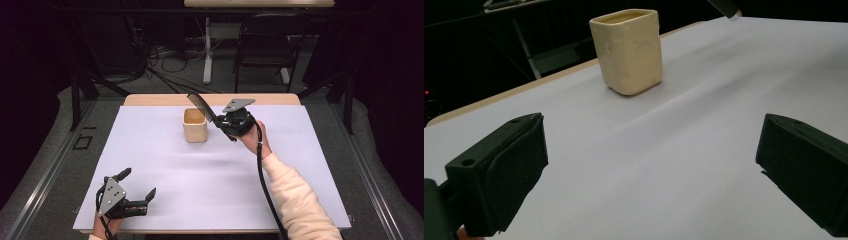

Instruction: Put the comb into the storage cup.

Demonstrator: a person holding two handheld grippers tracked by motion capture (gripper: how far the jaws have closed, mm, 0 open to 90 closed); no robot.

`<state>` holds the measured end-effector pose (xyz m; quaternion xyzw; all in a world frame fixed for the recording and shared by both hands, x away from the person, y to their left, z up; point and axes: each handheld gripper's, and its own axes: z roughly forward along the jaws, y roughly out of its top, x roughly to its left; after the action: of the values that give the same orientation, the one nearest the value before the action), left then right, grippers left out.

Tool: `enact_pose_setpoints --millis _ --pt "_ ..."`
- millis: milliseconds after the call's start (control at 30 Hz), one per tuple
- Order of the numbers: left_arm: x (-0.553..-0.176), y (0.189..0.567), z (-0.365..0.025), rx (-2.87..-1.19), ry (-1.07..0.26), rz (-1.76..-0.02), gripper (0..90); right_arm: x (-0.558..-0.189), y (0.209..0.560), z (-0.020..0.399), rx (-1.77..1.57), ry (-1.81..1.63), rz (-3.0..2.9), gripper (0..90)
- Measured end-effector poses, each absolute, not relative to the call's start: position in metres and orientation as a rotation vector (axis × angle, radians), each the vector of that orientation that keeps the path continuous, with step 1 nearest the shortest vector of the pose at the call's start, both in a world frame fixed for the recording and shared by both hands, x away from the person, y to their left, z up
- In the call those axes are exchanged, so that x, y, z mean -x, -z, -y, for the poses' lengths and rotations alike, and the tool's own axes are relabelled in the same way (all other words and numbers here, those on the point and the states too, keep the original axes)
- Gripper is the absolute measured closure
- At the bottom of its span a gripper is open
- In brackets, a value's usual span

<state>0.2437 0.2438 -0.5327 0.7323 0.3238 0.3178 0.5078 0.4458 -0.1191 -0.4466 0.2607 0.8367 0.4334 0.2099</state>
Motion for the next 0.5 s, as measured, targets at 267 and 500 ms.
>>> enact_pose_setpoints --millis 267,500 --pt "-0.2435 0.5327 -0.2431 -1.768 -0.766 -0.779 0.2 -0.4502 0.4416 0.1167 -0.737 -1.217 -2.309 71.7" --pt "-0.2439 0.5329 -0.2436 -1.768 -0.765 -0.778 0.3 -0.4544 0.4378 0.1131 -0.738 -1.223 -2.301 71.8"
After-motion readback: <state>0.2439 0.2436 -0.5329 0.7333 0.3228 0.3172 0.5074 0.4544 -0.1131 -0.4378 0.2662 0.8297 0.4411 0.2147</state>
